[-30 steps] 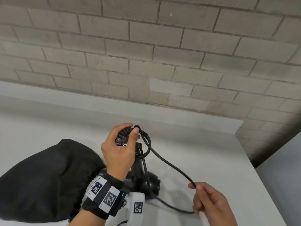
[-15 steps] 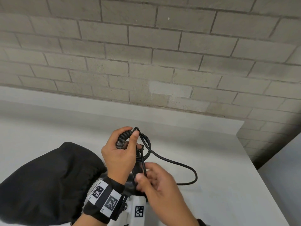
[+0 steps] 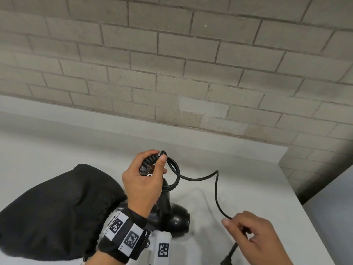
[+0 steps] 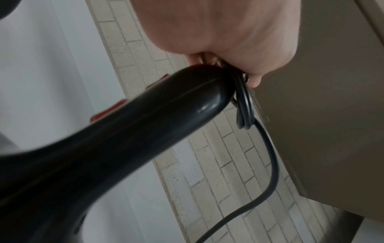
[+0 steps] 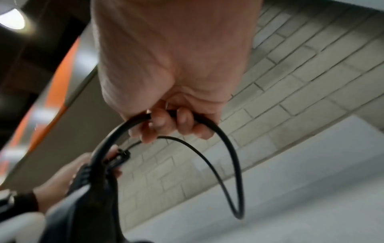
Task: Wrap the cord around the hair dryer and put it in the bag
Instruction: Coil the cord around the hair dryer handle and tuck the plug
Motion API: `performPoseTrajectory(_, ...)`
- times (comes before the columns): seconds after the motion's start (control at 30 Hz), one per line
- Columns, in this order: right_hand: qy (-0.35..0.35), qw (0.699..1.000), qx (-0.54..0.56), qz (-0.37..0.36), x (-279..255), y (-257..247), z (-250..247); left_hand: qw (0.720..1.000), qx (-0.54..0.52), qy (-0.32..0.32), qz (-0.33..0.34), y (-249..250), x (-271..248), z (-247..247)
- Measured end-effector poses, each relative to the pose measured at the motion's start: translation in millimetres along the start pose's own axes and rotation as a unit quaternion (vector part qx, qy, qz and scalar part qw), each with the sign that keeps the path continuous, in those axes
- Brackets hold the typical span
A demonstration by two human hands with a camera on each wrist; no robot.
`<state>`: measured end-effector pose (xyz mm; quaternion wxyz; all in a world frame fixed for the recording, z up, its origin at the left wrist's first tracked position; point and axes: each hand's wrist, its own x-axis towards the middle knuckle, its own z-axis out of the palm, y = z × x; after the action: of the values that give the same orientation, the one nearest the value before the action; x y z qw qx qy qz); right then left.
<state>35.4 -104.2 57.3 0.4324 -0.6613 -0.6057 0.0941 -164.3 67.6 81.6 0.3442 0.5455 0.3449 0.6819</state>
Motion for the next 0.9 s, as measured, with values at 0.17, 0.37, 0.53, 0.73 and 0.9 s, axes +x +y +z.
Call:
performPoseTrajectory(0.17, -0.015, 0.995, -0.046, -0.084, -8, 16, 13, 1.0, -0.004, -0.005, 0.009, 0, -1, 1)
performPoseTrajectory(0.37, 0.144, 0.975, -0.026, -0.168, 24, -47, 44, 1.0, -0.001, -0.012, 0.018, 3, -6, 2)
performPoseTrajectory(0.53, -0.018, 0.994, -0.087, -0.065, 52, -71, 62, 1.0, 0.009, -0.012, 0.022, 3, -6, -1)
performPoseTrajectory(0.73, -0.058, 0.992, -0.045, -0.104, 75, -65, 63, 1.0, 0.015, -0.014, 0.013, 4, -5, -6)
performPoseTrajectory(0.9, -0.093, 0.985, -0.044, -0.14, 83, -61, 50, 0.997, -0.03, -0.075, -0.009, 9, -3, -11)
